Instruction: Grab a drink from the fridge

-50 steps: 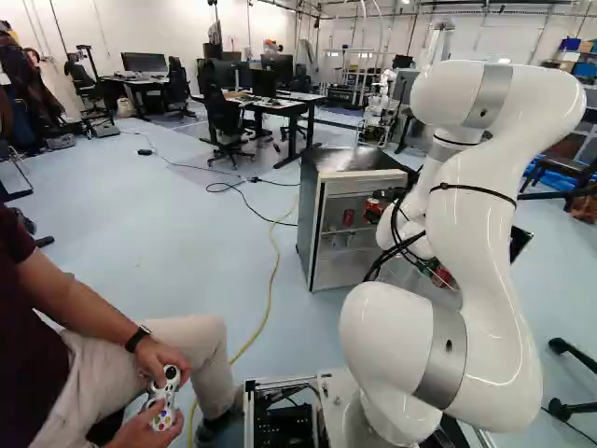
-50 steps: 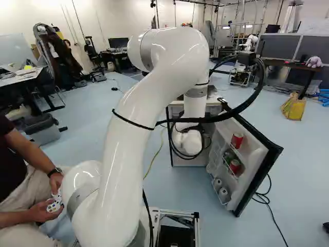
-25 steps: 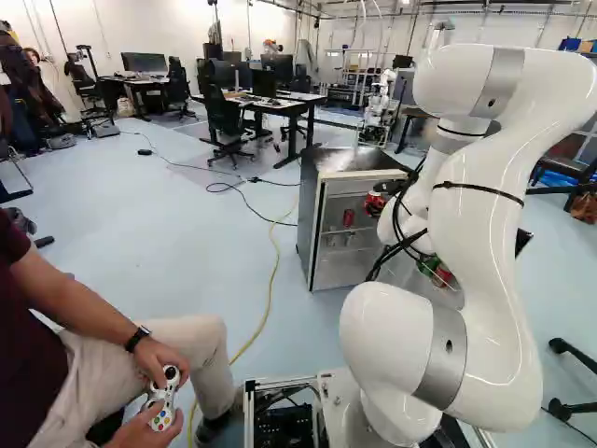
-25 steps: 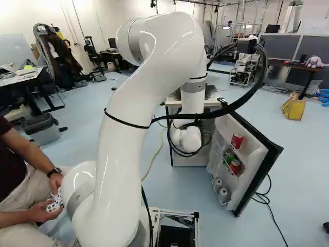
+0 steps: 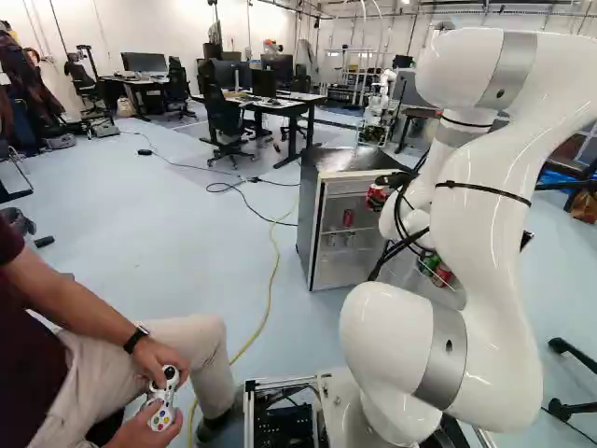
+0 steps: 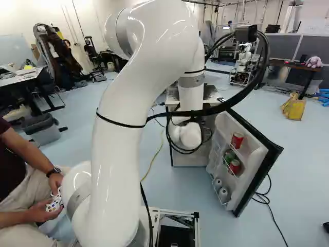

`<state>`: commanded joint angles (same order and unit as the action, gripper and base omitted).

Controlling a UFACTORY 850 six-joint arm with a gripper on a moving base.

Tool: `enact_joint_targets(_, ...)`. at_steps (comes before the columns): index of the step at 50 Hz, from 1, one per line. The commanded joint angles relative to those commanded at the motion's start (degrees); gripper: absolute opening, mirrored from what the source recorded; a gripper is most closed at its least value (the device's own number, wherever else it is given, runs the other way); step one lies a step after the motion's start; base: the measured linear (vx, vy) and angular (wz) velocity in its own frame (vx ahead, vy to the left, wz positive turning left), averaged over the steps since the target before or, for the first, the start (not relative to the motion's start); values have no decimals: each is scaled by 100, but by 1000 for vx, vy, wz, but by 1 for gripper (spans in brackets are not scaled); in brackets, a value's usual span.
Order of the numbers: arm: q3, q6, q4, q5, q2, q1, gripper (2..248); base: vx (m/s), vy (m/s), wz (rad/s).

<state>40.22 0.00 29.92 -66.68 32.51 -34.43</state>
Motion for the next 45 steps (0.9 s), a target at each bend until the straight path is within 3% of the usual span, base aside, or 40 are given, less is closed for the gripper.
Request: enact_joint_targets(45, -207, 0, 0, 802, -739, 5, 87, 0, 0, 0)
